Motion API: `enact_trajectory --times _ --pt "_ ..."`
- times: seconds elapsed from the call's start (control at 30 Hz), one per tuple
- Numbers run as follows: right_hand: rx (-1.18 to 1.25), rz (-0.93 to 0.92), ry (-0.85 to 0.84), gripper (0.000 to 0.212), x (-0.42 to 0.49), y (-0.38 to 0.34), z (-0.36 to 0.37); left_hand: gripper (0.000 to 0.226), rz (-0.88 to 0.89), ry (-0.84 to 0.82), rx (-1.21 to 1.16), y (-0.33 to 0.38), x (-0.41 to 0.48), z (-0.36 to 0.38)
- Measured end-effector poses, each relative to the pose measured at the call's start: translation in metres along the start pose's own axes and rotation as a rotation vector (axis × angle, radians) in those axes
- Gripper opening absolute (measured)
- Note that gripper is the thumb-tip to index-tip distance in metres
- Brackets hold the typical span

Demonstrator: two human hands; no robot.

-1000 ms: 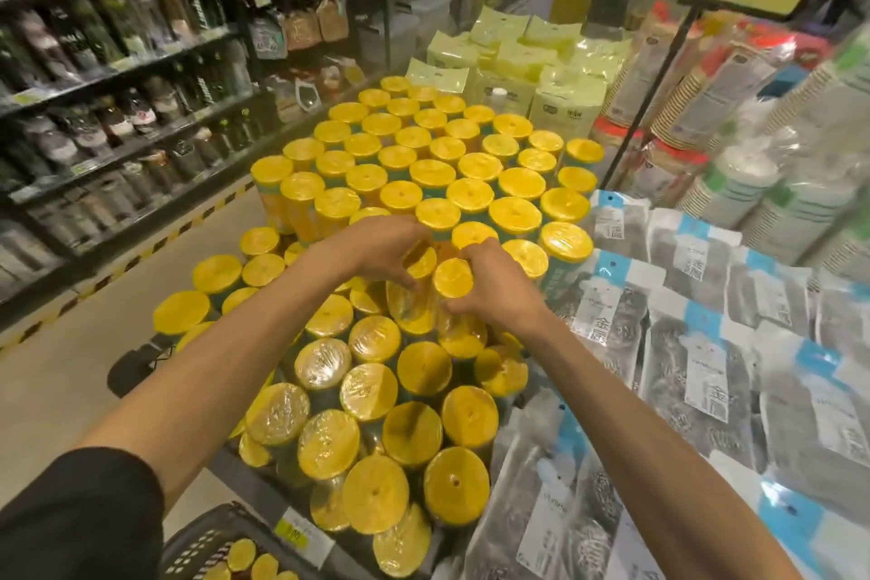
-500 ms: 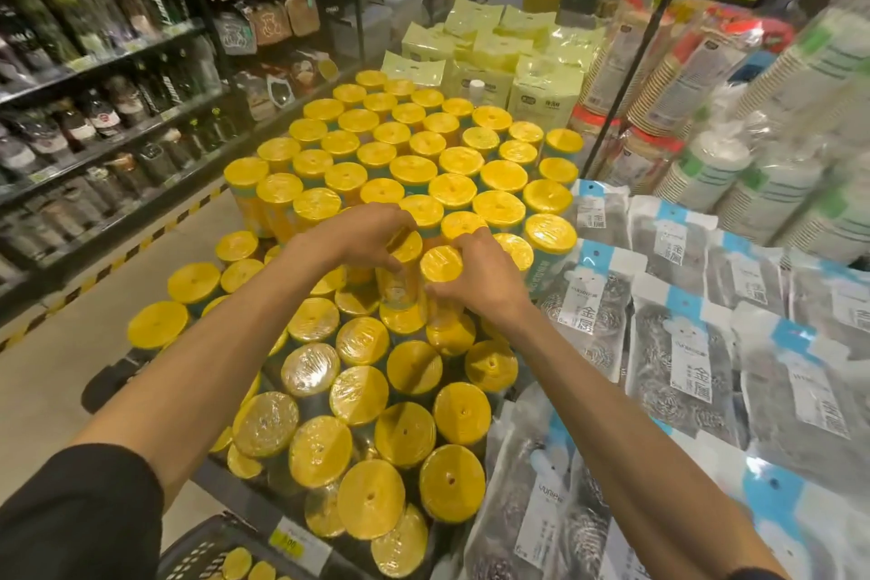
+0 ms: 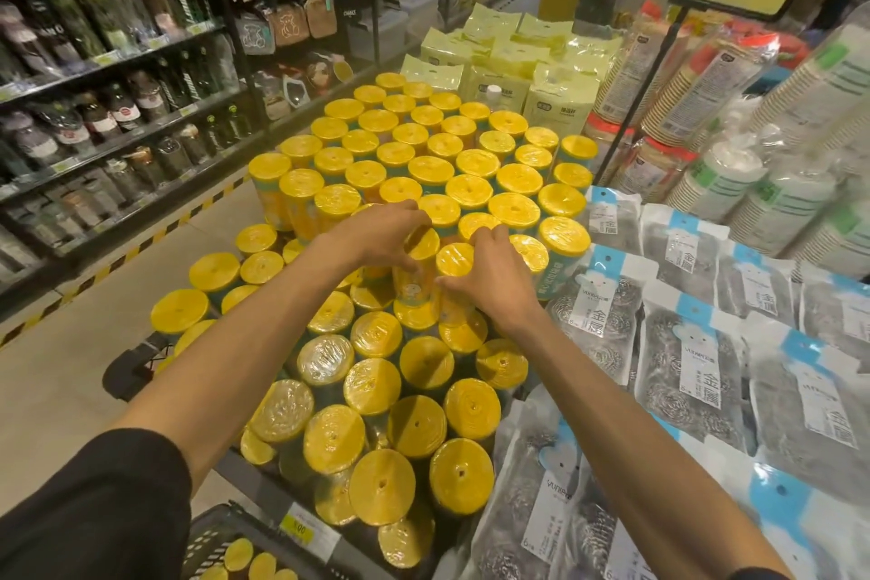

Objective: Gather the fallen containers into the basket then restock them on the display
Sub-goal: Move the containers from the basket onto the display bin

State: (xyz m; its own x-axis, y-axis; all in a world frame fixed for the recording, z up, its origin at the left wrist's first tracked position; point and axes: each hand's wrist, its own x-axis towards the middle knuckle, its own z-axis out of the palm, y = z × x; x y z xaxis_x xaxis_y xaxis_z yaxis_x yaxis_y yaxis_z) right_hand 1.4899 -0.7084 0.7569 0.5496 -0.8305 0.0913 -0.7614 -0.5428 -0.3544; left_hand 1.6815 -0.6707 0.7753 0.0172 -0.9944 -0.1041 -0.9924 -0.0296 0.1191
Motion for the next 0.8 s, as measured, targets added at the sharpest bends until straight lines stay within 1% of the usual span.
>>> enact_trajectory --times 0.07,0.2,0.37,0.6,0.67,0.8 --pt "0.002 -0.006 -0.010 0.075 0.000 0.000 -0.002 0.084 -0.003 0.005 0.009 0.001 -0.002 -0.001" --pt "0.039 0.009 -0.051 0.073 0.000 0.001 -0.005 0.078 0.003 0.010 0.064 0.001 -0.005 -0.001" --pt "0.059 -0.001 -0.058 0.072 0.001 0.005 -0.002 0.077 -0.021 0.001 0.042 0.002 -0.014 0.005" --pt "0.032 -0.040 -0.085 0.073 0.007 0.009 0.000 0.047 -0.022 0.044 0.035 0.005 -0.030 0.011" --pt "0.021 -0.056 -0.080 0.072 0.007 0.010 -0.001 0.048 -0.030 0.062 0.030 0.007 -0.039 0.012" --pt "-0.016 -0.068 -0.082 0.071 0.002 0.007 -0.009 0.057 -0.069 0.067 0.077 0.008 -0.066 0.013"
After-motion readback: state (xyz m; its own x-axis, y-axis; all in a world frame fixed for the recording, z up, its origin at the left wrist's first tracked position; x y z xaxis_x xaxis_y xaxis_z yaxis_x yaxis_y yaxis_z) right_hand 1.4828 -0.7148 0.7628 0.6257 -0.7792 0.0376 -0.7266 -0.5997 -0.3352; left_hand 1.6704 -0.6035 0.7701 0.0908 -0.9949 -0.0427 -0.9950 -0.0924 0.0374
